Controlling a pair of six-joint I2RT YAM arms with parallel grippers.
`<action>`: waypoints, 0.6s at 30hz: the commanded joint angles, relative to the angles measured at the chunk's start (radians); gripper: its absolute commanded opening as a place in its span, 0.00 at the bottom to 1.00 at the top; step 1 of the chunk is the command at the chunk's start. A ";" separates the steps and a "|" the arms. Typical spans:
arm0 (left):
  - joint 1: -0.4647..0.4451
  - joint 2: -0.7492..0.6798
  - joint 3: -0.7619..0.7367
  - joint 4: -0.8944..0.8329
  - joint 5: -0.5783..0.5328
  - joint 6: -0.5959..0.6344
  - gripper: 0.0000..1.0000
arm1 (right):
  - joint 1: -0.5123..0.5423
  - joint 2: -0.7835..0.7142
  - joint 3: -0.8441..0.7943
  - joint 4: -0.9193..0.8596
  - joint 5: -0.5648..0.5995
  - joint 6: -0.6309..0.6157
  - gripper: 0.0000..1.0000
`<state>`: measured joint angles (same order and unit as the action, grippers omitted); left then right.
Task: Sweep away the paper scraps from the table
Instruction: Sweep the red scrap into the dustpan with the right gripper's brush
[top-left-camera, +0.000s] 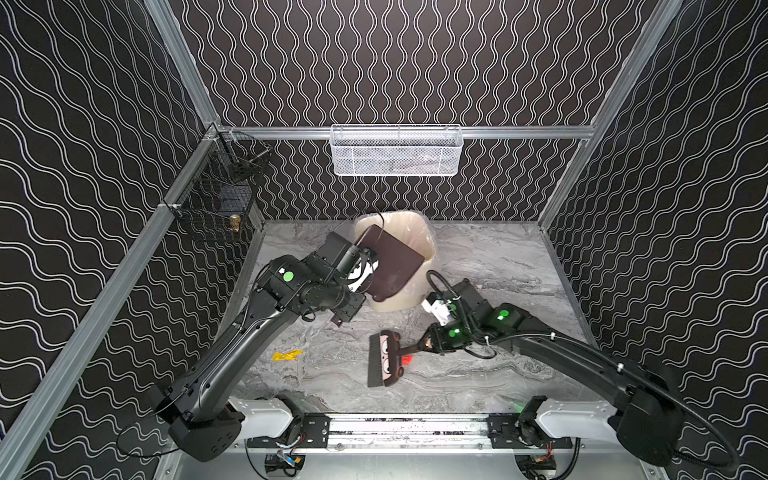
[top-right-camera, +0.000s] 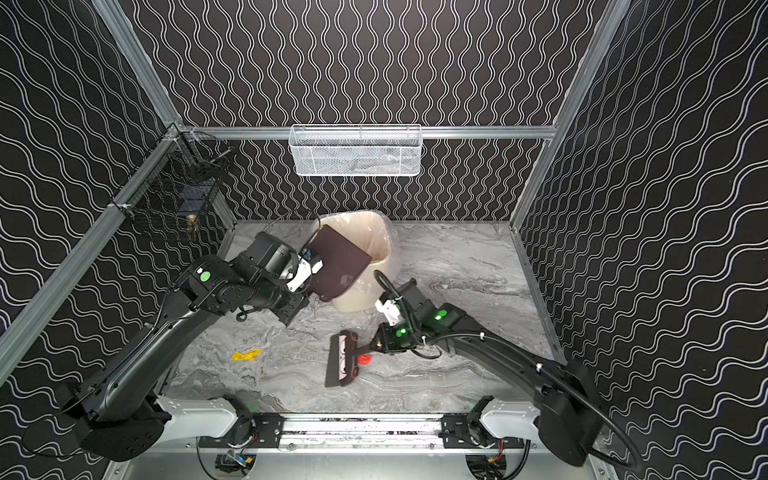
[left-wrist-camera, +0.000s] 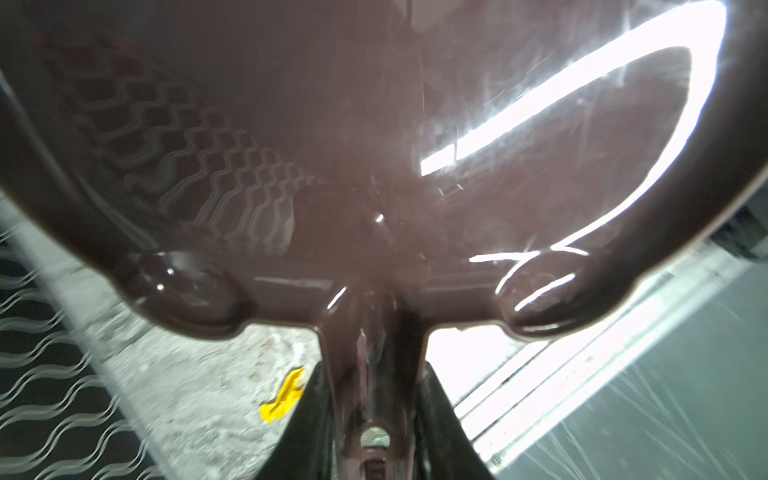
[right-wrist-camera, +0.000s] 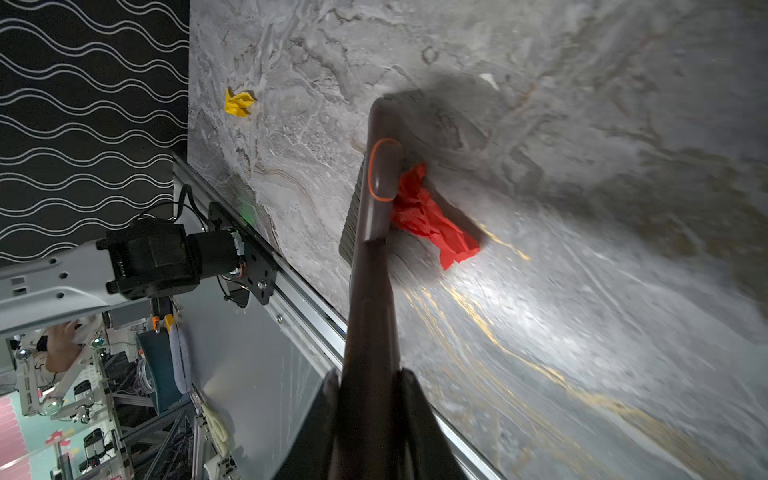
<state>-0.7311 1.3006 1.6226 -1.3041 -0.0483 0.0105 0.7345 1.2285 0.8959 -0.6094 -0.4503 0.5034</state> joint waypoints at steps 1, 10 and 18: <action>-0.081 0.008 -0.003 -0.019 0.058 -0.012 0.00 | -0.063 -0.047 -0.006 -0.249 0.053 -0.078 0.00; -0.231 0.042 -0.053 -0.060 0.109 -0.073 0.00 | -0.175 -0.112 0.158 -0.499 0.094 -0.138 0.00; -0.246 0.008 -0.146 -0.093 0.154 -0.118 0.00 | -0.195 -0.180 0.344 -0.648 0.151 -0.080 0.00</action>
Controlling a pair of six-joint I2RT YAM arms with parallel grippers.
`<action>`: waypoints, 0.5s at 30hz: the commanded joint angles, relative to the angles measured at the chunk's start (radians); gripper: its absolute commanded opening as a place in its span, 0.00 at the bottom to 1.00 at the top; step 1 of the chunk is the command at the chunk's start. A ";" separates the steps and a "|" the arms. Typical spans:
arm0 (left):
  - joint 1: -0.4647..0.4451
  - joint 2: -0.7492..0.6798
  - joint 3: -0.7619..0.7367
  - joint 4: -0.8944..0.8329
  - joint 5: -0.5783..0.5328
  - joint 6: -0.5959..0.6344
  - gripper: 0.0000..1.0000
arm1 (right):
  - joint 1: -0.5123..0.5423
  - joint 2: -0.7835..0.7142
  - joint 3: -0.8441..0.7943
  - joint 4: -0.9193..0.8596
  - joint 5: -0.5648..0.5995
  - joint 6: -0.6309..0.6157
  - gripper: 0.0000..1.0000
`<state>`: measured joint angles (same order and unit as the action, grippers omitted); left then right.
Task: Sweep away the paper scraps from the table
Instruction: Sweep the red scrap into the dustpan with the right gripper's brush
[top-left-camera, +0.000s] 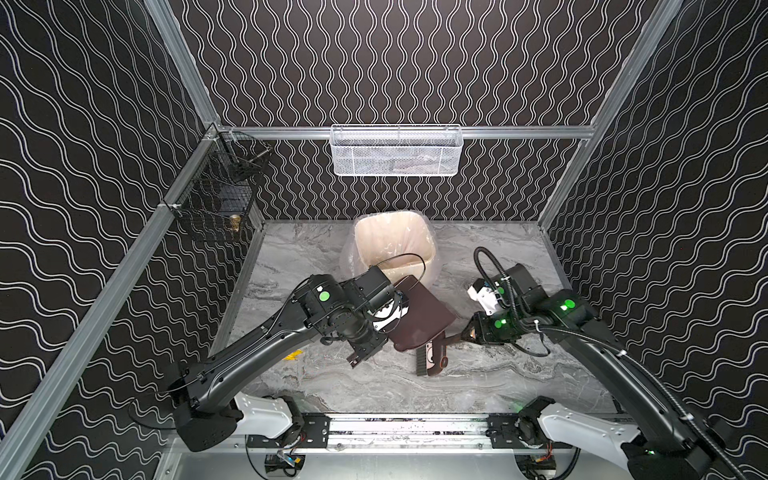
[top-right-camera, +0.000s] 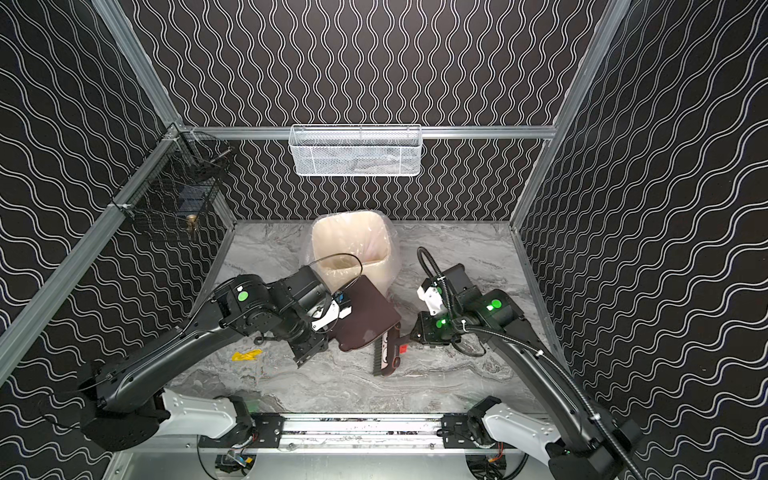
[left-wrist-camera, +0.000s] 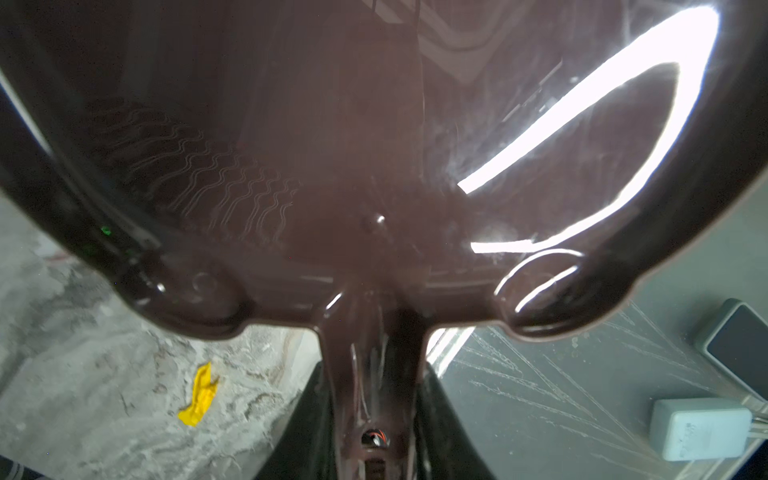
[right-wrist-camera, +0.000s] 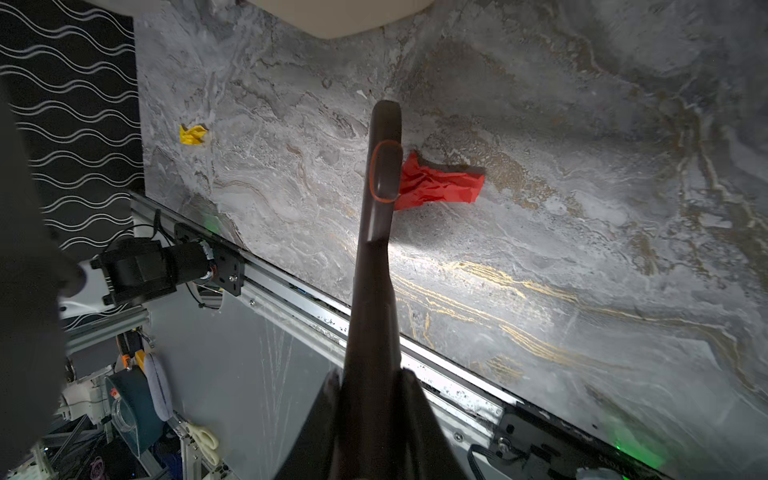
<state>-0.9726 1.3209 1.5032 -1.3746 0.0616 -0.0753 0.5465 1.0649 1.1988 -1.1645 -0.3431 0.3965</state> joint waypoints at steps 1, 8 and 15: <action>-0.009 -0.017 -0.046 -0.024 0.051 -0.040 0.00 | -0.013 -0.022 0.063 -0.118 0.068 0.031 0.00; -0.040 -0.027 -0.152 -0.029 0.084 -0.075 0.00 | -0.039 0.027 0.216 -0.252 0.326 0.030 0.00; -0.089 0.048 -0.260 -0.022 0.090 -0.081 0.00 | -0.040 0.161 0.267 -0.277 0.426 -0.052 0.00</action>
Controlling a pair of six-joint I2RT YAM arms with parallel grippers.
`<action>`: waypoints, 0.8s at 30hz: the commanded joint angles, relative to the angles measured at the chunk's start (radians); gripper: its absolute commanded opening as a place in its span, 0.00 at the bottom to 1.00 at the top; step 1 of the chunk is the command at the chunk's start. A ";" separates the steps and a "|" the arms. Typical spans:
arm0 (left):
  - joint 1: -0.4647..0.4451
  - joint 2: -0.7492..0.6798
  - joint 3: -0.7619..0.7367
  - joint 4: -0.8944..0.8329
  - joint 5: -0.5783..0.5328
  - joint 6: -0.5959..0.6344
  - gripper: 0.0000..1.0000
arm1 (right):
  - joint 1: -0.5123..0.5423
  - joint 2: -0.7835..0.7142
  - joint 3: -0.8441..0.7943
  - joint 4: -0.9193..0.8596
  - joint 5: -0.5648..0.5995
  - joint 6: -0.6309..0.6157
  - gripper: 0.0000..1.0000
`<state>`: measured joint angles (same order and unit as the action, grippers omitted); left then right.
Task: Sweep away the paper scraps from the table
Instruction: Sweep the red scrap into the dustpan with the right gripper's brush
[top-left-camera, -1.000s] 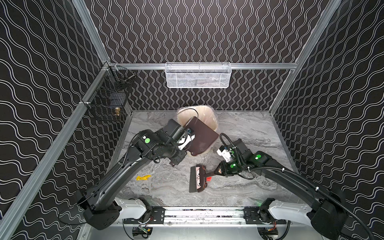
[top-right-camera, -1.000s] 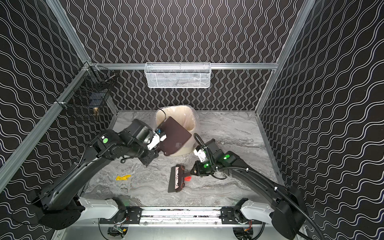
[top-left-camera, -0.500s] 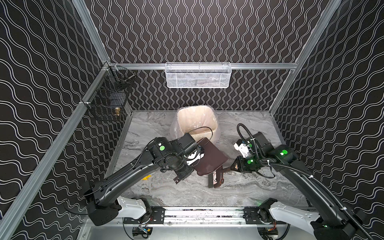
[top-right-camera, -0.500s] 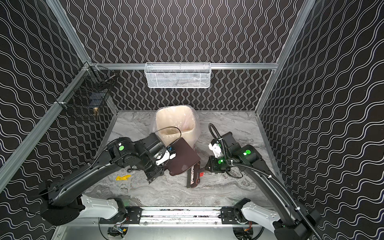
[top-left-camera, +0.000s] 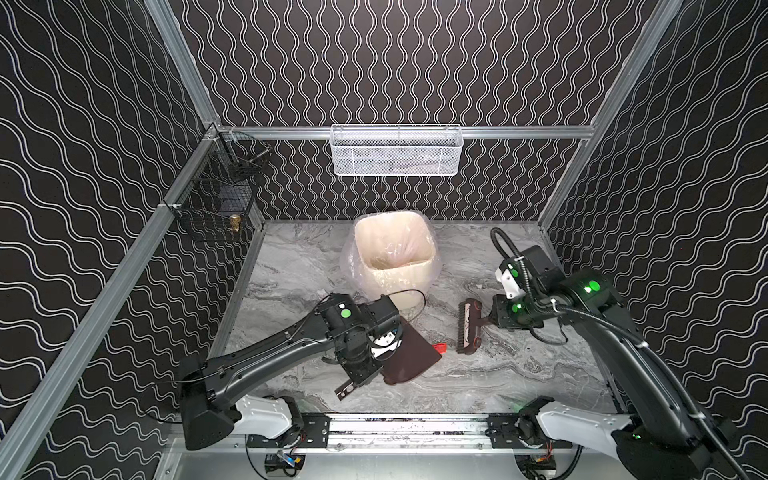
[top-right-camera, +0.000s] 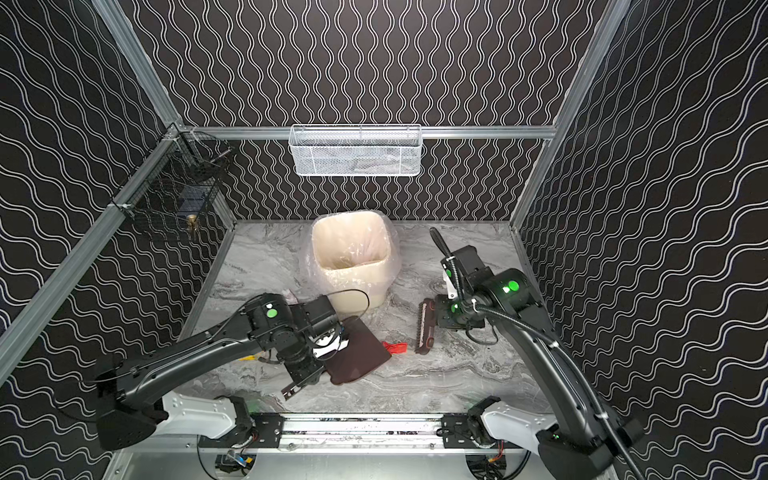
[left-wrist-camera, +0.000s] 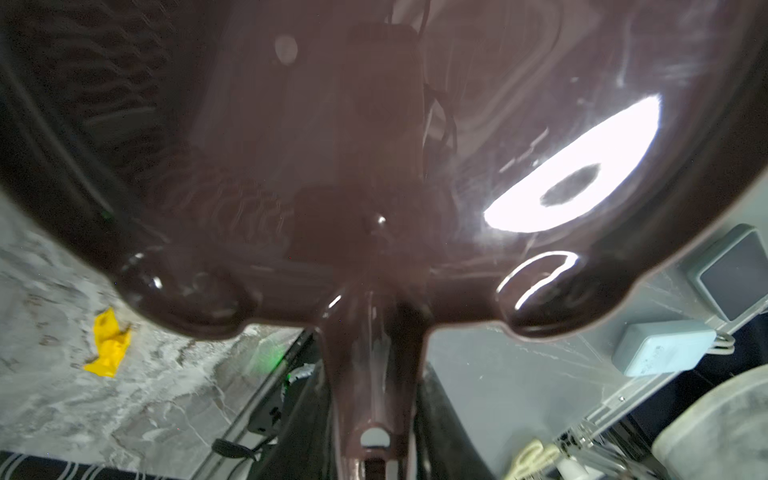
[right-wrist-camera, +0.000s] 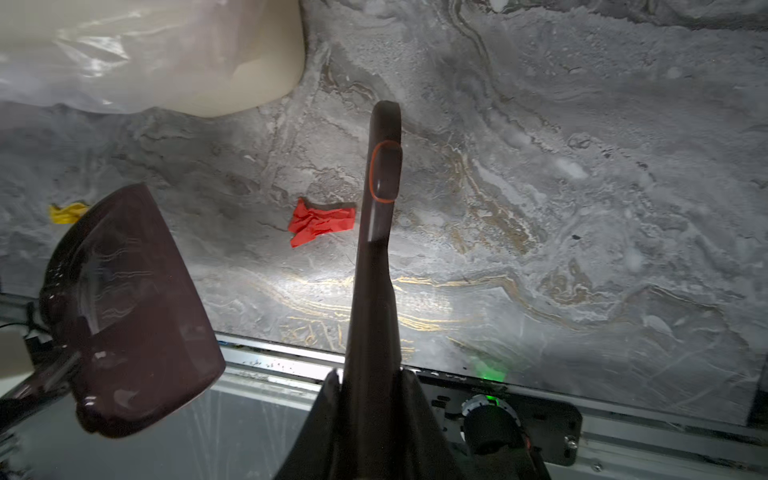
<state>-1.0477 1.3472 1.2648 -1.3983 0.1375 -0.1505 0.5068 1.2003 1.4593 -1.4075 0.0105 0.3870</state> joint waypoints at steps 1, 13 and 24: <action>-0.021 0.037 -0.031 0.007 0.009 -0.006 0.00 | -0.001 0.039 -0.002 -0.027 0.071 -0.054 0.00; -0.092 0.173 -0.086 0.046 -0.074 -0.029 0.00 | -0.001 0.129 -0.033 0.049 0.020 -0.129 0.00; -0.117 0.303 -0.109 0.119 -0.192 -0.055 0.00 | 0.001 0.188 -0.014 0.069 -0.021 -0.155 0.00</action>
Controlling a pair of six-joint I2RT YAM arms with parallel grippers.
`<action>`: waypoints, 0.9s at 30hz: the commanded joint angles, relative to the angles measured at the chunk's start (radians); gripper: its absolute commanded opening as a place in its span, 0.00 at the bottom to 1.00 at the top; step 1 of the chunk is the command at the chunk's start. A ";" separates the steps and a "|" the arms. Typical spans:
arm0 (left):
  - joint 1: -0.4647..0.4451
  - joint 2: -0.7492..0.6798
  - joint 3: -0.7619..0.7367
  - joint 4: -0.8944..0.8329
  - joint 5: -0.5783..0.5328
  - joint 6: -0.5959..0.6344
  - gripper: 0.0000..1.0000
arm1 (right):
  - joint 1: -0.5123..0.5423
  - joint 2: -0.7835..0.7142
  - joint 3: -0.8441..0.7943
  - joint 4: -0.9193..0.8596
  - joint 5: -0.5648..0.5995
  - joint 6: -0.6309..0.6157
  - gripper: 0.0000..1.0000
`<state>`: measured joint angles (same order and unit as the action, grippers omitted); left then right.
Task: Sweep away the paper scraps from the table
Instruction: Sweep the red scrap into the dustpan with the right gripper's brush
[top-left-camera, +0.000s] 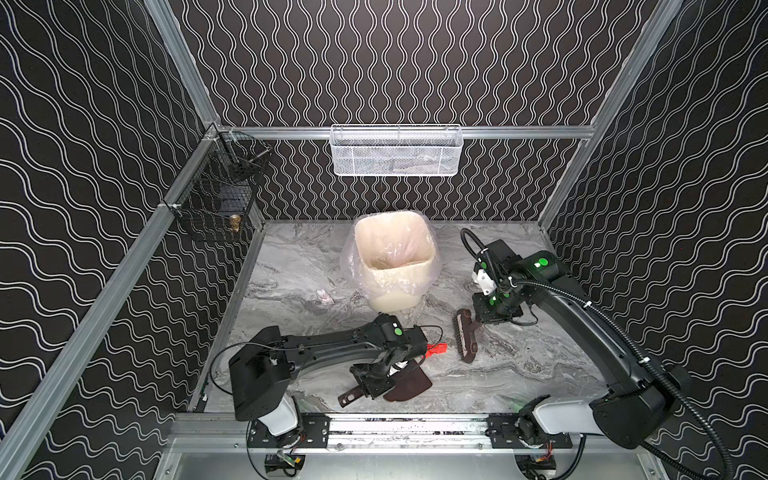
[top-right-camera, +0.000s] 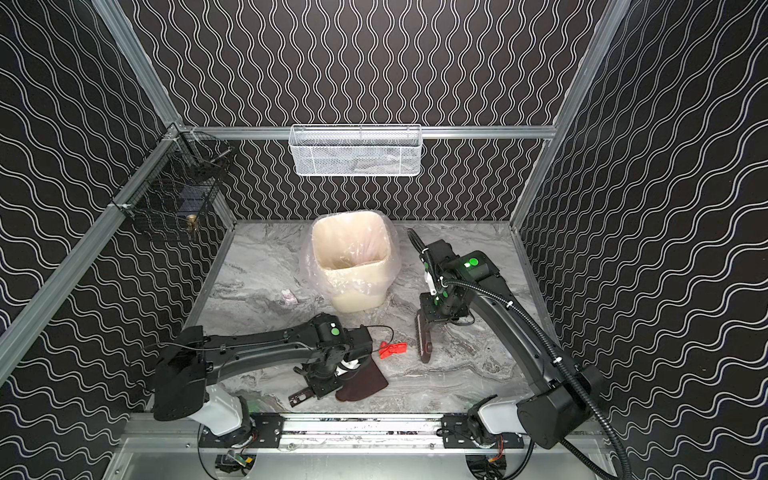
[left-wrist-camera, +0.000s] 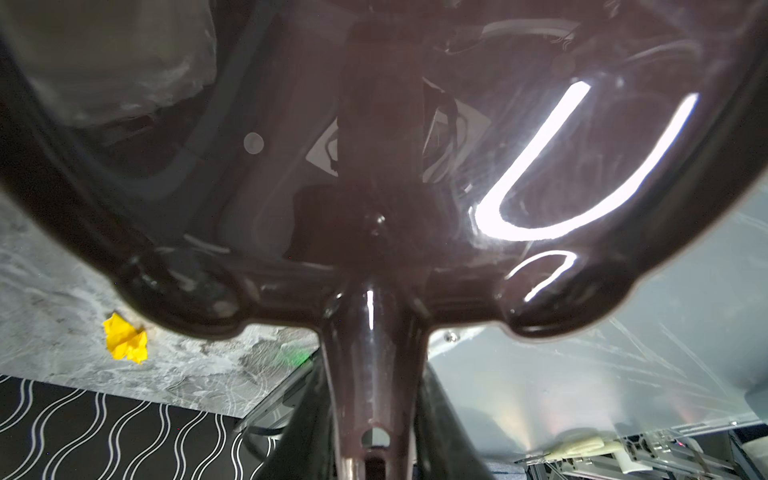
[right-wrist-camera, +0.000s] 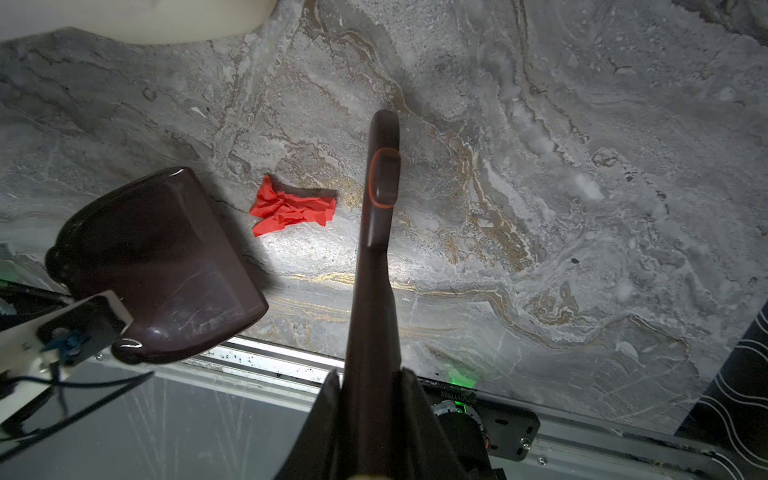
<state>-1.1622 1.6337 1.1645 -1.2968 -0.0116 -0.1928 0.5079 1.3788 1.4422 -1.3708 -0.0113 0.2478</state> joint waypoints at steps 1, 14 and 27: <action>-0.002 0.022 -0.011 0.026 -0.053 -0.010 0.00 | 0.000 0.012 0.000 0.033 -0.003 -0.018 0.00; -0.002 0.112 0.026 0.103 -0.062 0.003 0.00 | 0.057 0.038 -0.028 0.041 -0.062 -0.039 0.00; -0.002 0.111 0.007 0.150 -0.055 -0.040 0.00 | 0.272 0.071 0.052 0.052 -0.190 0.011 0.00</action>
<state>-1.1641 1.7538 1.1786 -1.1679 -0.0654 -0.2058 0.7670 1.4502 1.4780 -1.3006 -0.1219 0.2260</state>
